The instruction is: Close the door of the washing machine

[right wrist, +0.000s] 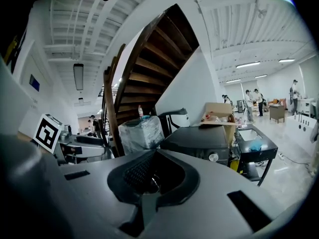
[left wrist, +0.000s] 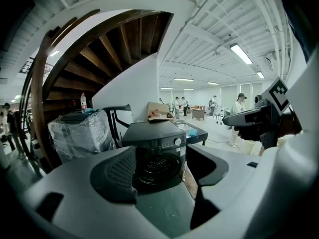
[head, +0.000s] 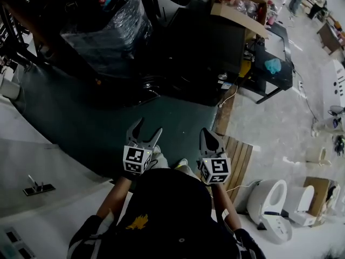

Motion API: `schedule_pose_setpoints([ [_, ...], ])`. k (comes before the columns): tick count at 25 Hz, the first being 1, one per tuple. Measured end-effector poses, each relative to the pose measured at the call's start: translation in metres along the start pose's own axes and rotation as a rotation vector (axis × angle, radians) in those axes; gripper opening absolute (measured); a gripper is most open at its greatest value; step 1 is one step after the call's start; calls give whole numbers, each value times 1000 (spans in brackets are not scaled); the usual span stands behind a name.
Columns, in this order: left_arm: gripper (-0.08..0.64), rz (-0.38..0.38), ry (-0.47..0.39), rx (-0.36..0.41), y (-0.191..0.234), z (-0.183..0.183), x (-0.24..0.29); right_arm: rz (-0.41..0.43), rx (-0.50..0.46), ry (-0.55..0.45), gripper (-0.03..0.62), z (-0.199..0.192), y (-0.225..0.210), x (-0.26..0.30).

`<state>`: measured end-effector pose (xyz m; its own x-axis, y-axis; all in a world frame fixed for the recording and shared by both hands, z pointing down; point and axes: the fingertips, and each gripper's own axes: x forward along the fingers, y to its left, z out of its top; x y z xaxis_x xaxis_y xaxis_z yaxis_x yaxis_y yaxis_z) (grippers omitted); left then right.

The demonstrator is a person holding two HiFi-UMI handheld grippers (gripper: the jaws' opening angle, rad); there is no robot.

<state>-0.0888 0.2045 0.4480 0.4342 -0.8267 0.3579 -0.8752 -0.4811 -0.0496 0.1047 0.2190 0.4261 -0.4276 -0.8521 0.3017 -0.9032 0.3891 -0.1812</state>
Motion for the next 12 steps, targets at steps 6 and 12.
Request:
schedule_pose_setpoints([
  [6,321,40,19,-1,13,-9,2,4,29,31,26,-16,2,2],
  [12,322,31,35,11,31,-16,20,-28,31,45,26,-18,-4,20],
])
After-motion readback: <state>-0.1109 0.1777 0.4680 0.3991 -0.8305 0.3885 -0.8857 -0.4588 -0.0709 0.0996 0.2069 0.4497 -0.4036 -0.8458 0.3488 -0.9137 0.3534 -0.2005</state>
